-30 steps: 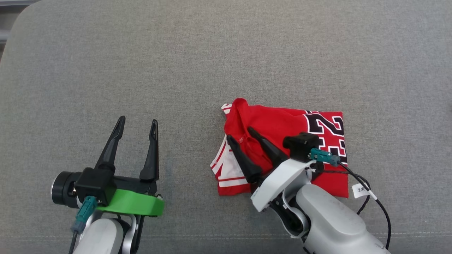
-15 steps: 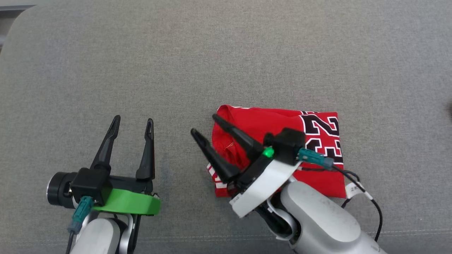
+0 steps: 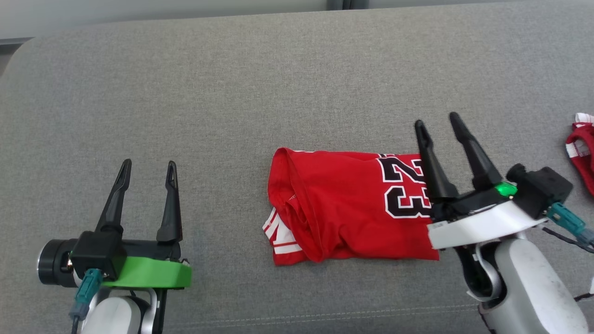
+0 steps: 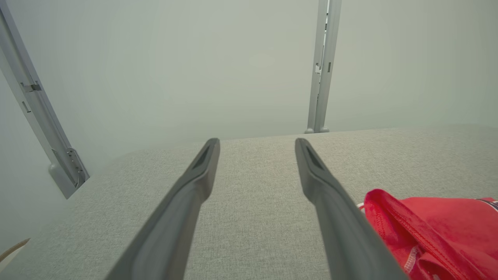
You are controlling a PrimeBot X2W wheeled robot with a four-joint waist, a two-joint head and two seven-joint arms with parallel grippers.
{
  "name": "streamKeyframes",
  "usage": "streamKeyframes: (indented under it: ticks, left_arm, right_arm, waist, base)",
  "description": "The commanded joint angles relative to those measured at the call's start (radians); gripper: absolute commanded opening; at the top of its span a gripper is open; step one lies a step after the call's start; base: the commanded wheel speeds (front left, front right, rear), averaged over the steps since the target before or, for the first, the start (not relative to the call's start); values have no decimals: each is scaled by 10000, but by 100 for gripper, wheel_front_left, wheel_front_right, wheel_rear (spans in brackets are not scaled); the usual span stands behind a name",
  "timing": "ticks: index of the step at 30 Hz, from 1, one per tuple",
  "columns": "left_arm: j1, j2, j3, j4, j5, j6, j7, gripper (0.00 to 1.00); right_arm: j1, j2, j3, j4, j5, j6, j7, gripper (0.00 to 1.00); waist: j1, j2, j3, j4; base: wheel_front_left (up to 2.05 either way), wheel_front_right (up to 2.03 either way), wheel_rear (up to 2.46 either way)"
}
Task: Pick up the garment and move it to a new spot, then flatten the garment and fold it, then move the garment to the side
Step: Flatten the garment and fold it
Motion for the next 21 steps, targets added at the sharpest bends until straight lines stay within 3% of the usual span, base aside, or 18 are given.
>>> streamKeyframes:
  ticks: [1, 8, 21]
  left_arm:
    - [176, 86, 57, -39, 54, 81, 2, 100]
    - [445, 192, 111, -205, 24, 236, 48, 100]
    - [1219, 288, 64, -202, -126, 440, 172, 100]
  right_arm:
    - [157, -85, -136, -65, -136, -1, 22, 100]
    - [969, -597, -1604, -369, -1167, -1, 413, 100]
    - [2421, -649, -2348, -678, -1774, -1, 906, 100]
  waist:
    - [0, 0, -86, -57]
    - [0, 0, -413, -155]
    - [0, 0, -1129, -186]
  base:
    - [0, 0, 0]
    - [0, 0, 0]
    - [0, 0, 0]
